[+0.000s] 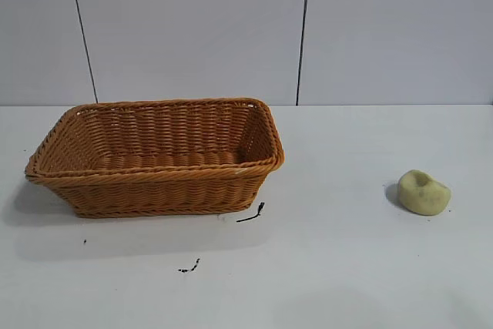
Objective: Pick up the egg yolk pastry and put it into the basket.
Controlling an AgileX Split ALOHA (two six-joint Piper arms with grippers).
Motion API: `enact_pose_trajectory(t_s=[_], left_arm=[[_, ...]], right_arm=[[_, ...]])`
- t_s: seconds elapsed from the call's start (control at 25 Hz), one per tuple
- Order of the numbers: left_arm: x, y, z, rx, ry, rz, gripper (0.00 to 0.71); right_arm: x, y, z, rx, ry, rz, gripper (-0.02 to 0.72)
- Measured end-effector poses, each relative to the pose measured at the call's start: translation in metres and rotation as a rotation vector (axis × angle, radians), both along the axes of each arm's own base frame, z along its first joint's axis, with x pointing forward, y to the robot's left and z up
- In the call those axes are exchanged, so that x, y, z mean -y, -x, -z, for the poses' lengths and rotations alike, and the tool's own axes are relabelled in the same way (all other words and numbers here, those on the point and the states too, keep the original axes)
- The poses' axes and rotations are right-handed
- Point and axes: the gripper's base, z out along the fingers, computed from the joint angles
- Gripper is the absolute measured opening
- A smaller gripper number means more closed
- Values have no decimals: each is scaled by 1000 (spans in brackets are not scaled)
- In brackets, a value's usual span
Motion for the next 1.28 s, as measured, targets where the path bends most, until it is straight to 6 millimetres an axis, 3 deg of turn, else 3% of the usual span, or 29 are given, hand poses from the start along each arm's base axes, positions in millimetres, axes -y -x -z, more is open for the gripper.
enact_pose_trajectory(t_s=[0.32,0.48,0.64,0.88,1.12,1.28], left_arm=[[0,0,0,0,0,0,696],[0,0,0,0,0,0,696],[0,0,0,0,0,0,696],[0,0,0,0,0,0,696],[0,0,0,0,0,0,696],[0,0,0,0,0,0,696]], right_arm=[[0,0,0,0,0,0,694],[0,-22,-4,-129,-29,24,694],[-1,-79,-3,-390,-31,51,694],[-5,-190,18,-757,-15,67,694],[-8,-290,38,-882,-6,70,692],[-10,-340,52,-900,2,61,692]])
